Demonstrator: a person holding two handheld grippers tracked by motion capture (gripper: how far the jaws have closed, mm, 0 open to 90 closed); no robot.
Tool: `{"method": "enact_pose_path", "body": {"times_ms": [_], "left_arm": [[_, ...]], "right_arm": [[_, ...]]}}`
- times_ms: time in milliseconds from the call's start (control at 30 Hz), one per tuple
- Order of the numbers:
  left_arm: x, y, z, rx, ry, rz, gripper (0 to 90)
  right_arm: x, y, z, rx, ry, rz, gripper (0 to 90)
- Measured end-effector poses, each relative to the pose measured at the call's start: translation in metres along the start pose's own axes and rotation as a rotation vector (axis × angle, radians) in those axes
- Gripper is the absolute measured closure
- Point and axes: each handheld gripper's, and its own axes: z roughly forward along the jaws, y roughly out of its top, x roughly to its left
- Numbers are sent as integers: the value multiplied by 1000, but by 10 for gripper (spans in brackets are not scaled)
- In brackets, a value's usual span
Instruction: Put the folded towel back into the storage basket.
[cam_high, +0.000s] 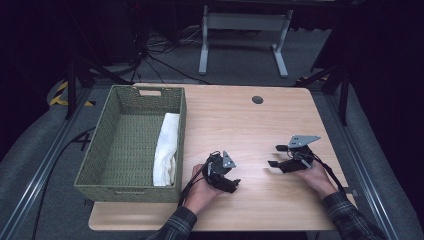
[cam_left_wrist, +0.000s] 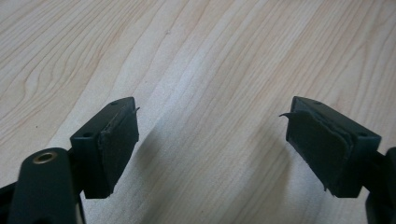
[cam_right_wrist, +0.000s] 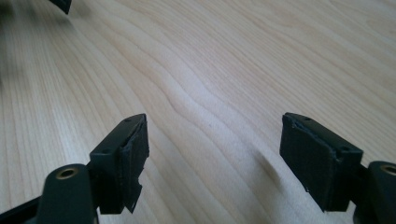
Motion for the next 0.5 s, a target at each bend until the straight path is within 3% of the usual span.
{"method": "enact_pose_path", "body": {"times_ms": [133,267,500], "left_arm": [[0,-1,2,-9,-8,-3,162],[2,-4,3,-22,-24,-22,151],[2,-5,4,-28,-39,-15,143]], "right_arm": [[0,-6,2,36,-31,-24,224],[-2,-8,4,24,-21,2,207],[-2,-8,4,32,-32,14,168]]}}
